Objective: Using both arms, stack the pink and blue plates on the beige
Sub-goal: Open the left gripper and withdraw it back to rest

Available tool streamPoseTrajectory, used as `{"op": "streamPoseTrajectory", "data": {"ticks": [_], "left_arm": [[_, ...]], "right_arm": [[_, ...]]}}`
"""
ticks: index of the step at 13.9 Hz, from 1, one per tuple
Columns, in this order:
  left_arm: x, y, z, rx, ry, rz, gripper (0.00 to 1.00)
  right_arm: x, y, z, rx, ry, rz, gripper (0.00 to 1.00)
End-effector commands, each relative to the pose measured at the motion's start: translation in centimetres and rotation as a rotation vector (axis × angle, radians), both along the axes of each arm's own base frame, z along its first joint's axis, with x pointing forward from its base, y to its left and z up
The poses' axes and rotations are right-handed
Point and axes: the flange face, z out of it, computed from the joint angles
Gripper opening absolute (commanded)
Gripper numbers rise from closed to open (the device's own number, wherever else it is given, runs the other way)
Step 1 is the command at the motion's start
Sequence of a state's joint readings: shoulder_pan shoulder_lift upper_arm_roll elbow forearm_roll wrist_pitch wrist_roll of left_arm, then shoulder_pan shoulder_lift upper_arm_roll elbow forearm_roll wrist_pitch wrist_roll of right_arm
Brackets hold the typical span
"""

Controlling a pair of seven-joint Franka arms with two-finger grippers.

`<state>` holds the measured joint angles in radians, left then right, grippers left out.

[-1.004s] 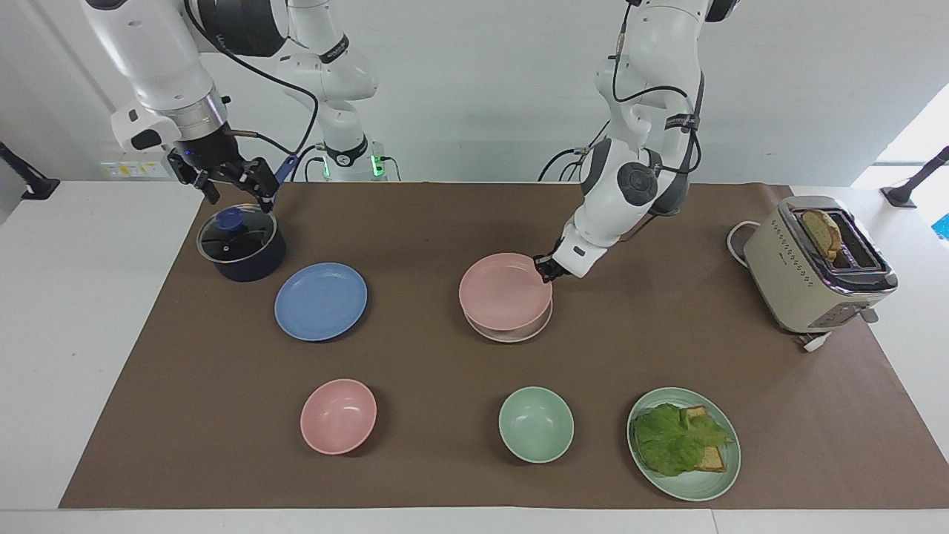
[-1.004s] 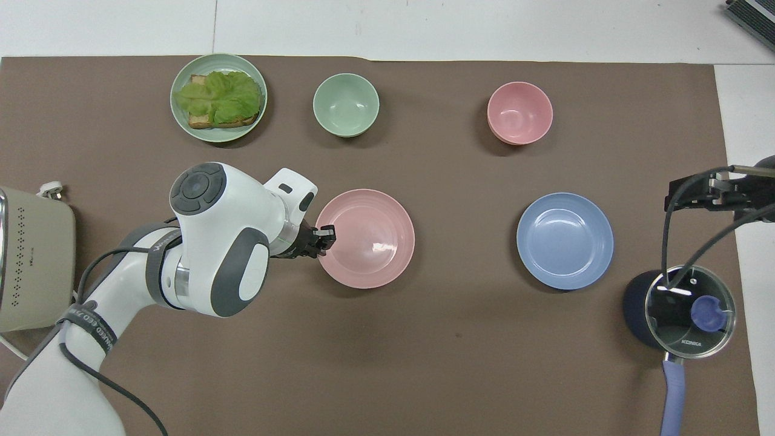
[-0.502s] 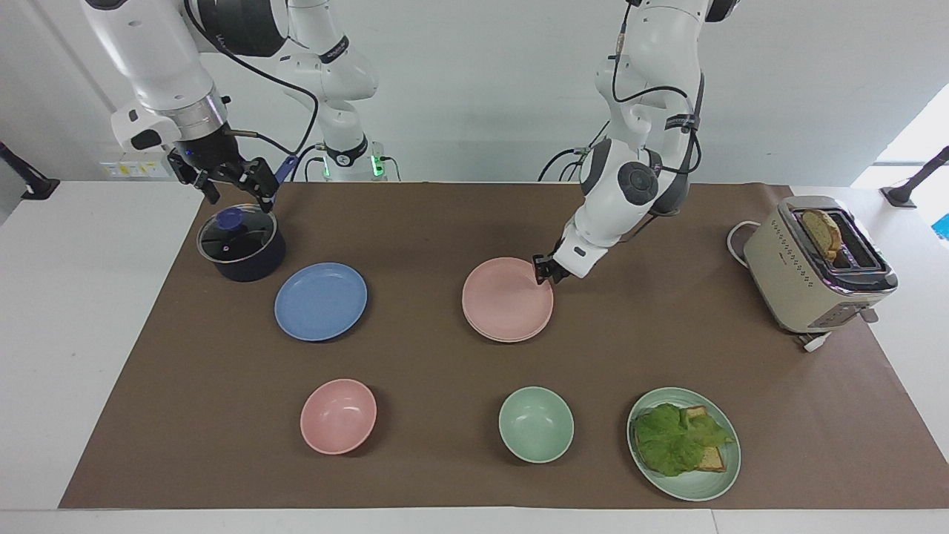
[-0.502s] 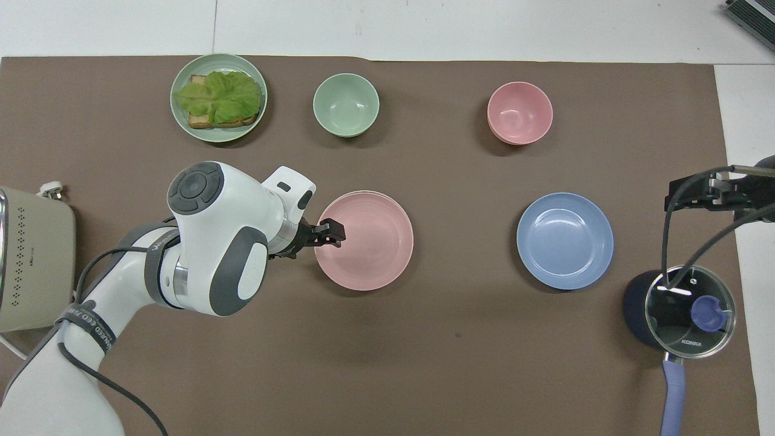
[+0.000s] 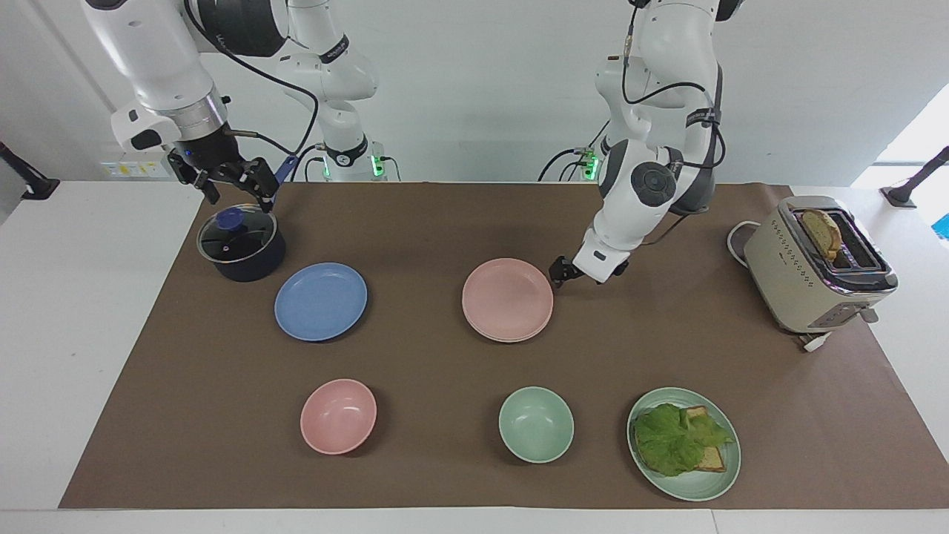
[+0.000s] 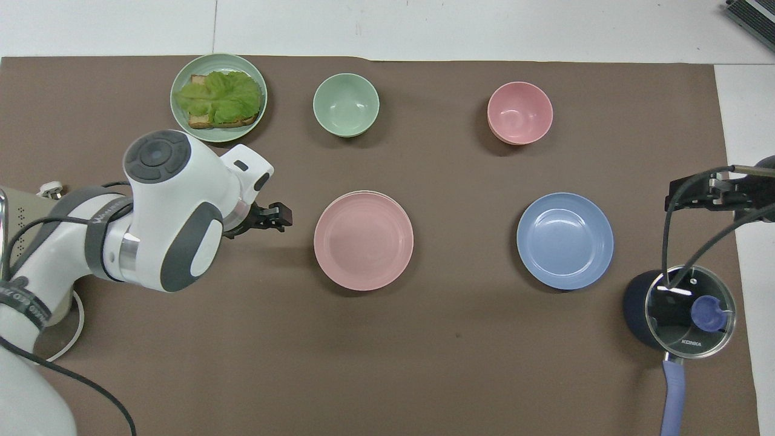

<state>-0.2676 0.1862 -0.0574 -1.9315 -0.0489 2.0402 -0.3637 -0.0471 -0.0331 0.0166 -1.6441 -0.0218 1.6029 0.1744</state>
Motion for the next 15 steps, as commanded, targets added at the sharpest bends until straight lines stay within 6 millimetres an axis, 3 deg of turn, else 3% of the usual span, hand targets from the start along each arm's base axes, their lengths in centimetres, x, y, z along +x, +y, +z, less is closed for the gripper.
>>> {"op": "streamPoseTrajectory", "data": {"ticks": [1,5,7,12,15], "left_arm": [[1.2,6.8,3.5,0.008,-0.035,-0.022,1.00],[2.1,14.7,9.4,-0.001,-0.066,-0.045,1.00],[2.6,16.9,12.5,-0.003,-0.087,-0.046,1.00],[1.8,19.0,19.5,0.009,-0.104,-0.024,1.00],[-0.6,19.2,23.7,0.025,-0.149,-0.036,1.00]], "right_arm": [[0.3,-0.9,0.3,0.022,-0.030,0.006,1.00],[0.4,-1.2,0.3,0.022,-0.033,0.000,1.00],[0.6,-1.4,0.1,0.016,-0.032,-0.002,1.00],[1.4,-1.5,0.4,0.000,-0.095,0.001,1.00],[2.4,-1.5,-1.5,0.010,-0.088,0.004,1.00]]}}
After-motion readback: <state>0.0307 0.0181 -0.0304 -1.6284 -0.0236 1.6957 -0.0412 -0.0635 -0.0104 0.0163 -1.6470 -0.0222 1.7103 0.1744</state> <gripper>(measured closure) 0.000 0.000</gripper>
